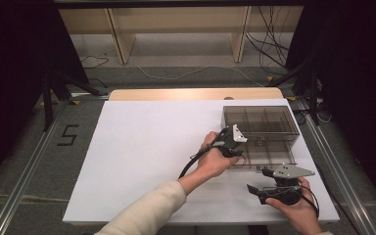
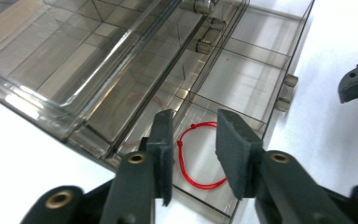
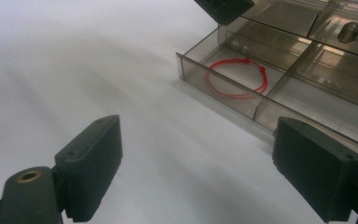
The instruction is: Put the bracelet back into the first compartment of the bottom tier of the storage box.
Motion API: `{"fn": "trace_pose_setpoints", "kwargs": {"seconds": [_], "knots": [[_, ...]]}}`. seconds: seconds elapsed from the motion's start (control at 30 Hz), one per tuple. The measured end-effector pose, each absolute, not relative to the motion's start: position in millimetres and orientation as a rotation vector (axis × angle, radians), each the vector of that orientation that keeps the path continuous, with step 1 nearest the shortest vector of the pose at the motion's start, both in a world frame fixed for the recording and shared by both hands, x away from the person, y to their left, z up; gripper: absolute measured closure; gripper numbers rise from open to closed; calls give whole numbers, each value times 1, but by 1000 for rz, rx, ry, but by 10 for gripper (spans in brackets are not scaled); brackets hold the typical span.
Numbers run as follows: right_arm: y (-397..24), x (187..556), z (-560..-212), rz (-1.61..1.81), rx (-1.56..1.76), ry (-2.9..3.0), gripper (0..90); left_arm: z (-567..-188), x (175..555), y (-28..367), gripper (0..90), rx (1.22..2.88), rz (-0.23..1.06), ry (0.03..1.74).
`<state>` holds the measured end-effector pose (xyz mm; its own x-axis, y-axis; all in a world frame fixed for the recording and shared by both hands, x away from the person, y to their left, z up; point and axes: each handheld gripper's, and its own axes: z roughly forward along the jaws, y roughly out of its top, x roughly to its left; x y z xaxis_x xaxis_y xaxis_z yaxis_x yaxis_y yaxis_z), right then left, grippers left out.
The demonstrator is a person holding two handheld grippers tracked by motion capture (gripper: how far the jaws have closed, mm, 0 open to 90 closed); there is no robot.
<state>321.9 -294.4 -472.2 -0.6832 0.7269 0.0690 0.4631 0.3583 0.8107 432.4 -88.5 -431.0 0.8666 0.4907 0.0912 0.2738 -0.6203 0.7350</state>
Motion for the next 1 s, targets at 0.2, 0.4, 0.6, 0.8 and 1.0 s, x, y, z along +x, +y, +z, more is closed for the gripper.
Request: {"fn": "trace_pose_setpoints", "kwargs": {"seconds": [0.2,0.4,0.6,0.8,1.0], "knots": [[-295,322,-472,1241,1046,2321,165,-424,430,-78,570,2254,359,560],[-295,322,-472,1238,1058,2319,165,-421,428,-62,433,2211,374,624],[-295,322,-472,1239,1045,2318,165,-418,428,-42,390,2189,387,658],[-294,322,-472,1236,1051,2319,165,-414,426,-24,379,2167,413,678],[-294,322,-472,1236,1061,2317,165,-411,422,-7,367,2151,415,690]]}}
